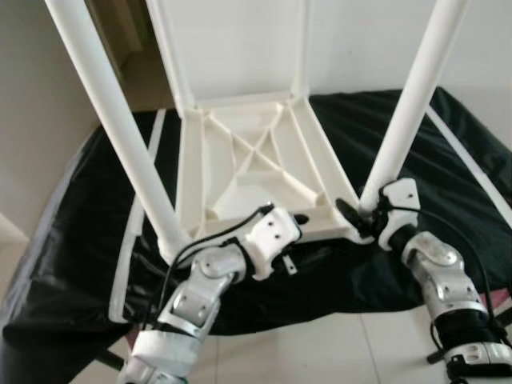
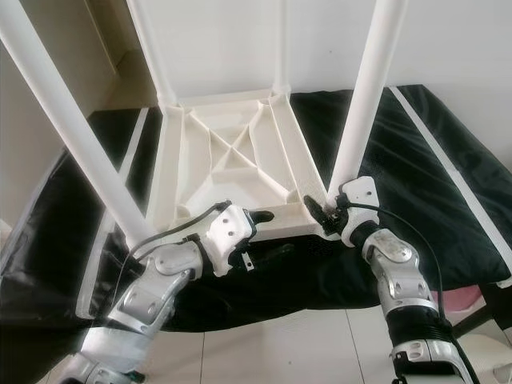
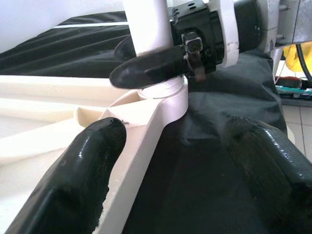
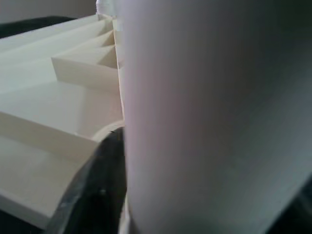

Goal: Building children table

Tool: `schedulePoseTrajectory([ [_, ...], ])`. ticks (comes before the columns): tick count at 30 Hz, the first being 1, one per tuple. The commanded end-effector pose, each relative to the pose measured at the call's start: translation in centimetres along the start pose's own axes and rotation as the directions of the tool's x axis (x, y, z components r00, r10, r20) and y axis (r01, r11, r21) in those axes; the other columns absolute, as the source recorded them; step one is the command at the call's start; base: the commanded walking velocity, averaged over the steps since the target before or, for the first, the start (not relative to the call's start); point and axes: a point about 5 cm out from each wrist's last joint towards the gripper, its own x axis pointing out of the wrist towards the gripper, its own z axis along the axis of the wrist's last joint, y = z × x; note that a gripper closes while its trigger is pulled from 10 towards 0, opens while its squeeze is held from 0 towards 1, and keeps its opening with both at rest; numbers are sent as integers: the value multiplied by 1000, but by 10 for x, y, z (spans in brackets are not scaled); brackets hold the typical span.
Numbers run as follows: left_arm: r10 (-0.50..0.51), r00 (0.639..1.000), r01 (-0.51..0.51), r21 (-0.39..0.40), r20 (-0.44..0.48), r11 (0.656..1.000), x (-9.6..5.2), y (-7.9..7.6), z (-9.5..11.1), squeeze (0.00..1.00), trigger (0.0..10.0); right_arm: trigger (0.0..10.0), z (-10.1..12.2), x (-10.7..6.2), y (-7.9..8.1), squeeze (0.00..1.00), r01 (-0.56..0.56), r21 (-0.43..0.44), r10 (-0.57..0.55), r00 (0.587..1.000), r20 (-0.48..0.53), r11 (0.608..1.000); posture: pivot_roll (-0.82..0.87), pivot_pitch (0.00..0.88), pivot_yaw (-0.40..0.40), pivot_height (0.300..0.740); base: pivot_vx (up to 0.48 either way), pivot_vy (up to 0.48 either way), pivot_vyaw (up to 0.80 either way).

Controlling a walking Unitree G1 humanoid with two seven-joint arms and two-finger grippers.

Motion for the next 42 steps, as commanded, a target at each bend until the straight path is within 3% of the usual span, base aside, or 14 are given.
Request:
schedulePoseTrajectory([
  [1, 20, 1000, -20, -2, -1, 1000, -3, 0, -1, 0, 10000, 0, -10, -5, 5, 0, -27, 14, 27, 999, -43, 1000, -110, 34, 27, 740, 0, 0, 0],
  [6, 18, 1000, -18, -5, 0, 1000, 0, -1, -1, 0, 10000, 0, -14, -13, 2, 0, 5, 22, -4, 998, -57, 1000, -121, 33, 30, 740, 0, 0, 0],
  [7, 16, 1000, -16, -7, 2, 1000, 1, -2, -1, 0, 10000, 6235, -14, -13, 3, 0, 14, 23, -13, 998, -57, 1000, -125, 33, 31, 740, 0, 0, 0],
  [9, 15, 1000, -15, -7, 3, 1000, 1, -2, -1, 0, 10000, 6235, -14, -13, 3, 0, 19, 23, -18, 998, -58, 1000, -125, 33, 31, 740, 0, 0, 0],
  [10, 12, 1000, -12, -7, 5, 1000, 2, -2, 0, 0, 10000, 10000, -15, -13, 5, 0, 33, 22, -32, 997, -64, 999, -129, 31, 34, 740, 0, 0, 0],
  [19, 3, 1000, -3, -7, 7, 1000, 2, -3, 0, 0, 10000, 10000, -13, -11, 12, 0, 255, 69, -250, 965, -82, 964, -132, 29, 40, 740, 0, 0, 0],
  [25, -5, 1000, 5, -9, 3, 1000, 2, -5, -1, 0, 10000, 10000, -21, -13, 27, 0, 522, 148, -501, 851, -160, 840, -126, 32, 41, 740, 0, 0, 0],
  [28, -5, 1000, 5, -11, 4, 1000, 1, -6, -1, 0, 10000, 10000, -22, -14, 30, 0, 557, 146, -534, 829, -166, 818, -123, 33, 39, 740, 0, 0, 0],
  [30, -3, 1000, 3, -13, 1, 1000, 0, -7, -2, 0, 10000, 10000, -24, -16, 38, 0, 679, 156, -651, 733, -199, 717, -116, 34, 34, 740, 0, 0, 0],
  [31, -3, 1000, 3, -13, 1, 1000, 0, -7, -2, 0, 10000, 10000, -24, -16, 38, 0, 679, 156, -651, 733, -199, 717, -116, 34, 34, 740, 0, 0, 0],
  [33, -2, 1000, 2, -18, 1, 1000, 0, -8, -2, 0, 10000, 10000, -26, -16, 46, 0, 756, 176, -720, 654, -231, 631, -107, 37, 33, 740, 0, 0, 0],
  [34, -2, 1000, 2, -21, 1, 1000, 2, -10, -1, 0, 10000, 10000, -26, -16, 48, 0, 767, 186, -729, 641, -238, 614, -105, 40, 33, 740, 0, 0, 0],
  [38, -6, 1000, 6, -31, -8, 999, -2, -11, -3, 0, 10000, 10000, -21, -11, 53, 0, 730, 212, -697, 683, -219, 649, -102, 46, 34, 740, 0, 0, 0],
  [42, 1, 1000, -1, -23, -14, 1000, -4, -7, -3, 0, 10000, 10000, -20, -17, 43, 0, 735, 182, -708, 678, -198, 653, -90, 46, 37, 740, 0, 0, 0],
])
